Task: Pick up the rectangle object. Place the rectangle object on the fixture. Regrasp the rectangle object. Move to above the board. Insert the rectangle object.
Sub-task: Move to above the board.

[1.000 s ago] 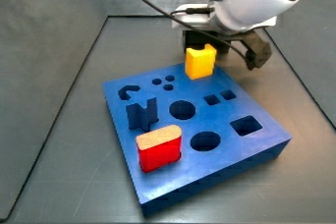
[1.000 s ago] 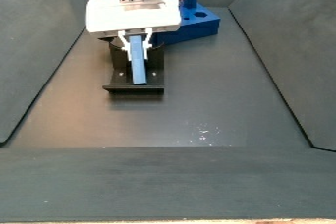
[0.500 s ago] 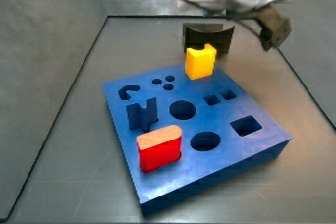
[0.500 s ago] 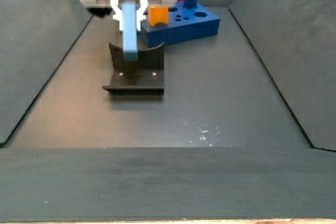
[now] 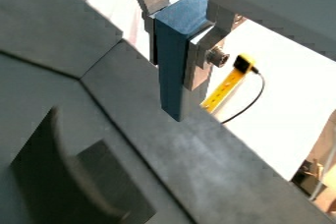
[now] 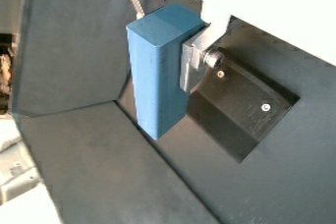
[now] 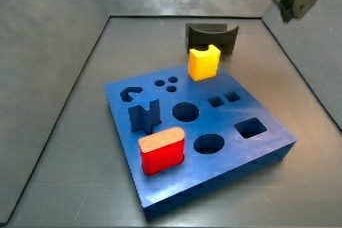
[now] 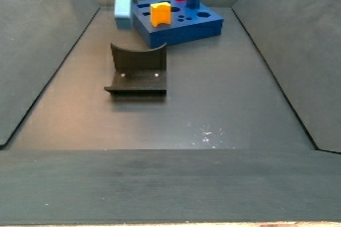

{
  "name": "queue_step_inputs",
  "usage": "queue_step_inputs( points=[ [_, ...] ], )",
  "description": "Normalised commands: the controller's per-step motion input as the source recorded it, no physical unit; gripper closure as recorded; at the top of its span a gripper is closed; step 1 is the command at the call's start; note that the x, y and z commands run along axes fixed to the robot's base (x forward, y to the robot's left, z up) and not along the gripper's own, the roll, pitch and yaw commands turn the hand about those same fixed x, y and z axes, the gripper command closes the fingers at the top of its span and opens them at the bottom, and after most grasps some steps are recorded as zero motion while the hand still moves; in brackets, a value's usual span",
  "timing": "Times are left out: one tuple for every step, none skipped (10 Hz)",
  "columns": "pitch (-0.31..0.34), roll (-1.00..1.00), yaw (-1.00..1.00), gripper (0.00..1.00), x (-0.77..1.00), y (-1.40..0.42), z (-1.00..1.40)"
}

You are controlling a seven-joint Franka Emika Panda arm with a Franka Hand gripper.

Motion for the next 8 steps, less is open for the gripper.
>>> queue_step_inputs(
  points=[
    [0.249, 0.04, -0.10, 1.00, -0.01, -0.10, 1.00],
    [0.270, 0.02, -0.06, 1.00, -0.01, -0.10, 1.00],
    [0.297, -0.01, 0.00, 1.00, -0.01, -0.09, 1.00],
    [0.306, -0.04, 0.04, 1.00, -0.01, -0.09, 1.00],
    [0.313, -0.05, 0.10, 1.00, 0.00, -0.08, 1.00],
    [0.314, -0.05, 0.12, 1.00, 0.00, -0.08, 1.00],
    [0.277, -0.05, 0.17, 1.00, 0.01, -0.07, 0.96],
    [0.255, -0.05, 0.19, 1.00, 0.02, -0.06, 0.85]
  ],
)
